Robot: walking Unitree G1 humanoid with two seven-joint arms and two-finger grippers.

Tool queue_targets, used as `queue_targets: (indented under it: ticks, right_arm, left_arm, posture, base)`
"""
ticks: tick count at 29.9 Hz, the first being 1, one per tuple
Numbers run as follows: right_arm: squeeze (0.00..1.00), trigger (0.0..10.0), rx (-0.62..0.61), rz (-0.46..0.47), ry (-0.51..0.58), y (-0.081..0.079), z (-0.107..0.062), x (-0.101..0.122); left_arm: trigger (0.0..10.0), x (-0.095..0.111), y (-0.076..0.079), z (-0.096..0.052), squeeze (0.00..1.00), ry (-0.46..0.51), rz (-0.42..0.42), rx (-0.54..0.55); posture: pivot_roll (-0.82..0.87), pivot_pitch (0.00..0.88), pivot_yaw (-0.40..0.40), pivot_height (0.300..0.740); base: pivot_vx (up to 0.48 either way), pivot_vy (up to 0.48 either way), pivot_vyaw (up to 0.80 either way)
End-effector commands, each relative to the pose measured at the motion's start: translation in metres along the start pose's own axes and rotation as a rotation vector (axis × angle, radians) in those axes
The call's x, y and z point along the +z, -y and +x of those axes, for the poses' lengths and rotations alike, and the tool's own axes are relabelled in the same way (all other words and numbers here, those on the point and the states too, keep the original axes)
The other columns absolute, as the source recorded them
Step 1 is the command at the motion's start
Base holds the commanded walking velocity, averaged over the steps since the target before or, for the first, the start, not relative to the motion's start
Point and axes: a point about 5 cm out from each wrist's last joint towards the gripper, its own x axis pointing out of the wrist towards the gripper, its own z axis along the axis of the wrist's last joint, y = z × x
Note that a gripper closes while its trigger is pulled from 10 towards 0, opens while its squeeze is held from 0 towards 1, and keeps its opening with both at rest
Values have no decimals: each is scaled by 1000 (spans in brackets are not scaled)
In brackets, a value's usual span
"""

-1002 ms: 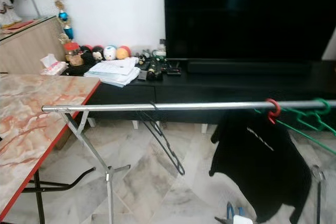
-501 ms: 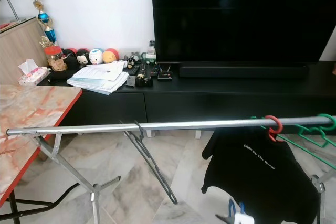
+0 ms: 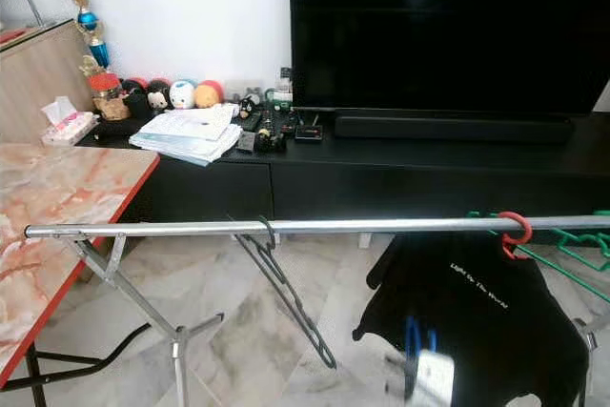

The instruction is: Hang hanger

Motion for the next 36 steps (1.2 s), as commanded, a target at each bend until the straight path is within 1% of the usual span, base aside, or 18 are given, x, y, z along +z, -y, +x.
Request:
queue_targets:
  ticks: [1, 3, 4, 5, 6, 7, 9, 12, 13, 16, 18, 20, 23, 28, 29, 31, 32, 36]
  right_arm:
    - [0, 10000, 20, -18, -55, -3, -3, -13]
    - [0, 10000, 22, -17, -66, -3, -4, -16]
    - [0, 10000, 26, -31, -103, -2, -7, -26]
    - [0, 10000, 32, -67, -157, 1, -11, -38]
    - [0, 10000, 32, -67, -157, 1, -11, -38]
    - [0, 10000, 37, -114, -202, 3, -14, -47]
    - [0, 10000, 50, -159, -240, 7, -18, -56]
    - [0, 10000, 59, -171, -269, 13, -22, -65]
    - [0, 10000, 63, -185, -285, 17, -26, -71]
    - [0, 10000, 61, -201, -304, 23, -30, -79]
    - [0, 10000, 49, -204, -307, 39, -28, -72]
    - [0, 10000, 38, -203, -313, 49, -27, -68]
    - [0, 10000, 32, -219, -341, 54, -30, -74]
    - [0, 10000, 10, -222, -363, 68, -34, -76]
    - [0, 10000, 16, -227, -348, 67, -32, -73]
    - [0, 10000, 54, -237, -295, 52, -24, -61]
    - [0, 10000, 60, -238, -288, 49, -23, -60]
    - [0, 10000, 54, -243, -283, 49, -23, -59]
  left_arm:
    - [10000, -2, -1, 0, 0, -6, 12, 6]
    - [10000, -2, -1, 0, 0, -5, 11, 7]
    - [10000, -2, -2, 0, 0, -5, 10, 7]
    - [10000, -2, -3, -1, 0, -6, 10, 8]
    - [10000, -2, -3, -1, 0, -6, 10, 8]
    - [10000, -4, -5, -1, 0, -8, 10, 10]
    - [10000, -7, -9, -3, 0, -13, 7, 15]
    - [10000, -10, -13, -4, 0, -17, 4, 20]
    - [10000, -12, -17, -5, 0, -17, -5, 24]
    - [10000, -15, -20, -7, 0, -20, -6, 26]
    - [10000, -17, -22, -8, 0, -26, -2, 28]
    - [10000, -18, -22, -8, 0, -27, -4, 27]
    - [10000, -18, -21, -7, 0, -25, -13, 24]
    - [10000, -17, -11, -6, 0, -22, -17, 13]
    - [10000, -17, -8, -5, 0, -22, -15, 8]
    - [10000, -16, -4, -4, 0, -22, -13, 3]
    - [10000, -16, -3, -4, 0, -21, -12, 1]
    - [10000, -14, -1, -4, 0, -16, -18, -3]
  posture:
    - [58, 0, 40, 740]
    - [56, 0, 42, 740]
    - [53, 0, 43, 740]
    - [52, 0, 41, 740]
    - [52, 0, 41, 740]
    - [54, 0, 39, 740]
    - [58, 0, 36, 740]
    - [60, 0, 31, 740]
    - [60, 0, 30, 740]
    - [56, 0, 31, 740]
    - [54, 0, 31, 740]
    - [54, 0, 30, 740]
    - [55, 0, 27, 740]
    - [58, 0, 26, 740]
    - [55, 0, 28, 740]
    - [56, 0, 28, 740]
    - [56, 0, 28, 740]
    - [58, 0, 24, 740]
  base:
    - [240, 0, 0]
    - [244, 0, 0]
    - [247, 0, 0]
    - [251, 0, 0]
    - [251, 0, 0]
    - [251, 0, 0]
    - [255, 0, 0]
    - [259, 0, 0]
    - [0, 0, 0]
    - [0, 0, 0]
    - [0, 0, 0]
    - [0, 0, 0]
    - [0, 0, 0]
    - [54, 0, 0]
    - [285, 0, 0]
    - [285, 0, 0]
    - [292, 0, 0]
    - [290, 0, 0]
